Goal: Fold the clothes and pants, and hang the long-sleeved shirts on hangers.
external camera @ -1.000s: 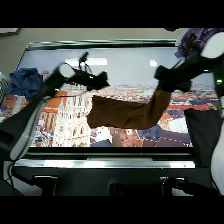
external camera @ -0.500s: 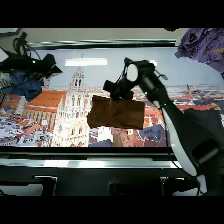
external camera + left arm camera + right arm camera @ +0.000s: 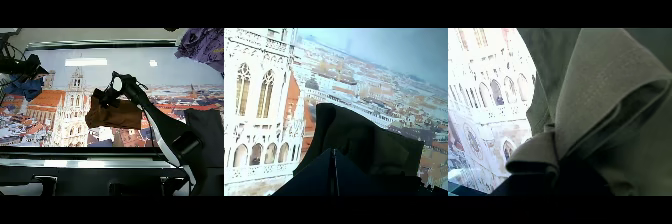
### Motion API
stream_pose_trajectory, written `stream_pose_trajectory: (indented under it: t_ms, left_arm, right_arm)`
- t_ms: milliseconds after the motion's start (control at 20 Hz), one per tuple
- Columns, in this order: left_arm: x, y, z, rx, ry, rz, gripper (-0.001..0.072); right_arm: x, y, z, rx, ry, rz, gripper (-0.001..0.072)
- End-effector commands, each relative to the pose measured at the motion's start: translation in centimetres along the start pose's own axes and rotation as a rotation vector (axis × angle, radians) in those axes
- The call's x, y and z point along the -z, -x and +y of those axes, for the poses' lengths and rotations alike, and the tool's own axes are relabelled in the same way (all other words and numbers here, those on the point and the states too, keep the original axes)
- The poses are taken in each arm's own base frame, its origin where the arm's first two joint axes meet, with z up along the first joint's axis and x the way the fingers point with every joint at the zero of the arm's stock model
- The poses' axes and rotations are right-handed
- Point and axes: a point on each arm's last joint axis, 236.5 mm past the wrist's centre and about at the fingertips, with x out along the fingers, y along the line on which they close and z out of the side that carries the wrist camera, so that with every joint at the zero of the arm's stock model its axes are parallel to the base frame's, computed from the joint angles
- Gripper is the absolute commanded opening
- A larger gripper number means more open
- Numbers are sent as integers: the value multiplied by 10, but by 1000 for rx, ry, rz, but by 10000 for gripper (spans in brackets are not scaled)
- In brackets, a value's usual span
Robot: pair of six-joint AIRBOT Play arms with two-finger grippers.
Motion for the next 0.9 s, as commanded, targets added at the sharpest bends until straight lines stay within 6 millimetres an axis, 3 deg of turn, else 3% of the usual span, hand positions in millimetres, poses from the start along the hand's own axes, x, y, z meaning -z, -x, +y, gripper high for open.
stream_pose_trajectory:
  t_ms: [0,350,400,450,500,600,700,800,850]
  left_arm:
    - [0,2,2,-3,2,1,16]
    - [1,2,2,-4,2,5,17]
    - [1,2,2,-4,2,5,16]
    - [1,2,2,-4,-2,5,16]
    - [1,2,2,-4,-5,5,17]
    - [1,2,2,-4,-19,5,16]
    - [1,2,2,-4,-23,5,17]
    - [1,2,2,-4,-23,5,16]
    - [1,2,2,-4,-23,5,17]
  right_arm:
    - [-4,-13,1,-17,-1,-10,32]
    - [11,-15,7,-44,48,56,109]
    - [12,-15,6,-42,54,60,228]
    - [13,-14,8,-47,57,62,405]
    - [12,-9,11,-61,85,58,458]
    - [-5,15,18,-96,106,3,458]
    - [-35,59,15,-130,82,-75,469]
    - [-68,114,-14,-126,69,-135,549]
    - [-82,141,-39,-101,76,-152,552]
